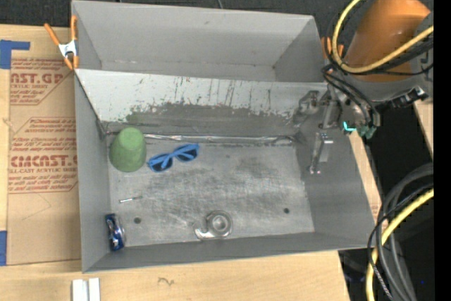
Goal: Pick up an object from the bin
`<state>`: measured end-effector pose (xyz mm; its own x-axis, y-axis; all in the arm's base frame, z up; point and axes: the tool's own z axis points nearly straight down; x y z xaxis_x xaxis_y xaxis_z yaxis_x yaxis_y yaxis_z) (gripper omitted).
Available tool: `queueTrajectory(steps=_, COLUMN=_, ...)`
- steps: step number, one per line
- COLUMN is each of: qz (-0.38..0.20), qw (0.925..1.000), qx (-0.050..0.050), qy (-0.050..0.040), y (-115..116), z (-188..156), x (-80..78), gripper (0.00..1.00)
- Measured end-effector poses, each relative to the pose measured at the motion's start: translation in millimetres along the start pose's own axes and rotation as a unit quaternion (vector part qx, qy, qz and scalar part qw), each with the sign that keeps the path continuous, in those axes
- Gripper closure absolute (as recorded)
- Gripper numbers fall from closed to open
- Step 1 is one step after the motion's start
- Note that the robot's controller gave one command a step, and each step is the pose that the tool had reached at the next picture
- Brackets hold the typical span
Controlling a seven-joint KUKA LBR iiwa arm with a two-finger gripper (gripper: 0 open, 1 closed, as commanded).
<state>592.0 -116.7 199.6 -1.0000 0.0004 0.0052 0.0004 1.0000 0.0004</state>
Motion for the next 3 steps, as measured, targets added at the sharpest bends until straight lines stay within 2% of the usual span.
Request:
queueTrajectory(steps=1, qz=-0.021, qw=0.9998, qx=-0.002, qy=0.0018, y=76.4, z=56.4, x=54.8, gripper=0.0)
queueTrajectory(steps=2, qz=-0.035, qw=0.9994, qx=-0.001, qy=-0.0044, y=151.7, z=132.7, x=71.5, gripper=0.0)
queueTrajectory(steps=3, qz=-0.12, qw=0.9928, qx=0.0, qy=-0.0067, y=199.3, z=119.3, x=98.9, gripper=0.0)
